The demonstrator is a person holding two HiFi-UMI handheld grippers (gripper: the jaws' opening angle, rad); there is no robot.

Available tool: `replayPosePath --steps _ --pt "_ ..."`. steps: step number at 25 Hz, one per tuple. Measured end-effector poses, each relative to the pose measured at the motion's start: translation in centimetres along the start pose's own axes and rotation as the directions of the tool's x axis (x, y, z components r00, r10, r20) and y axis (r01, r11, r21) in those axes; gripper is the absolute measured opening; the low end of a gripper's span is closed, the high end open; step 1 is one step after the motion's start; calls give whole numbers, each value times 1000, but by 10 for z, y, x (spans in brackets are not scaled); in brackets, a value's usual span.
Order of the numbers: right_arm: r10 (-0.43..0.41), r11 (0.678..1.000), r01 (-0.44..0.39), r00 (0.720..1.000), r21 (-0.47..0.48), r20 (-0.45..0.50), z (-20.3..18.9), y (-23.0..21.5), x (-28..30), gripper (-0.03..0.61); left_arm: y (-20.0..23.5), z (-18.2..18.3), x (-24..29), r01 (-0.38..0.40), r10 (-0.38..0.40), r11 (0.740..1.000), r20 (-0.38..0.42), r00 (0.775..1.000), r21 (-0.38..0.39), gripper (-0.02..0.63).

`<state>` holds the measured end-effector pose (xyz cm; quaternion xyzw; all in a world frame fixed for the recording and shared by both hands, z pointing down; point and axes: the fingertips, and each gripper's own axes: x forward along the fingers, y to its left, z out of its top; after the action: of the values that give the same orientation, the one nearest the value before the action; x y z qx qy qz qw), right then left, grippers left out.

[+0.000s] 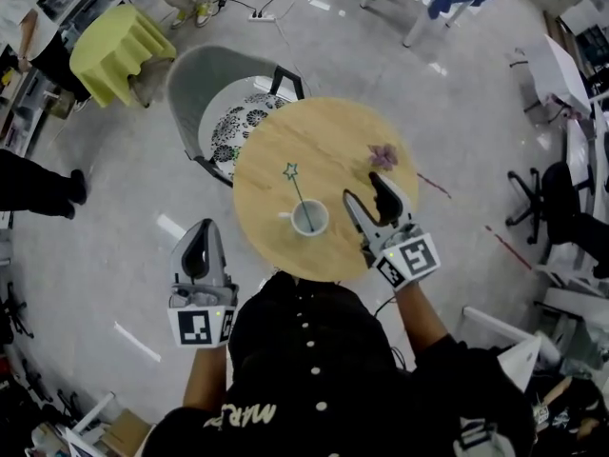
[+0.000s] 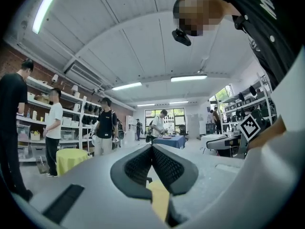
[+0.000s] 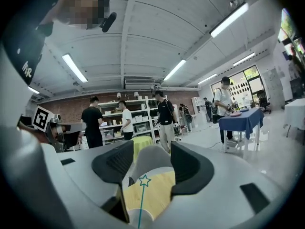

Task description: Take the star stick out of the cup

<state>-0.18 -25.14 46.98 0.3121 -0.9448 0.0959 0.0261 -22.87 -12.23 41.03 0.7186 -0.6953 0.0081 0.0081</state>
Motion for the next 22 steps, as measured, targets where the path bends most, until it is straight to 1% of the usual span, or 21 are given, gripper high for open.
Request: replayPosePath --steps 2,6,10,14,18,22 --pt "25 999 -25 999 23 -34 -16 1 12 230 2 -7 3 13 -13 1000 -12 1000 -4 -2" --pt "79 997 -76 990 24 -120 -56 5 39 230 2 -24 8 24 -25 999 -49 998 -24 -2" --pt "104 994 -94 971 56 -217 -102 7 60 222 -6 -36 12 49 -52 998 -79 996 -43 -2" --pt "168 984 -142 935 107 -312 -150 15 80 222 -10 -56 9 73 -77 997 -124 989 -35 -2" --pt "230 972 -185 887 148 -401 -187 20 94 218 -13 -69 10 96 -99 995 -163 982 -26 -2" --pt "261 963 -196 844 183 -468 -218 23 102 202 -11 -79 9 90 -95 995 -183 978 -37 -2"
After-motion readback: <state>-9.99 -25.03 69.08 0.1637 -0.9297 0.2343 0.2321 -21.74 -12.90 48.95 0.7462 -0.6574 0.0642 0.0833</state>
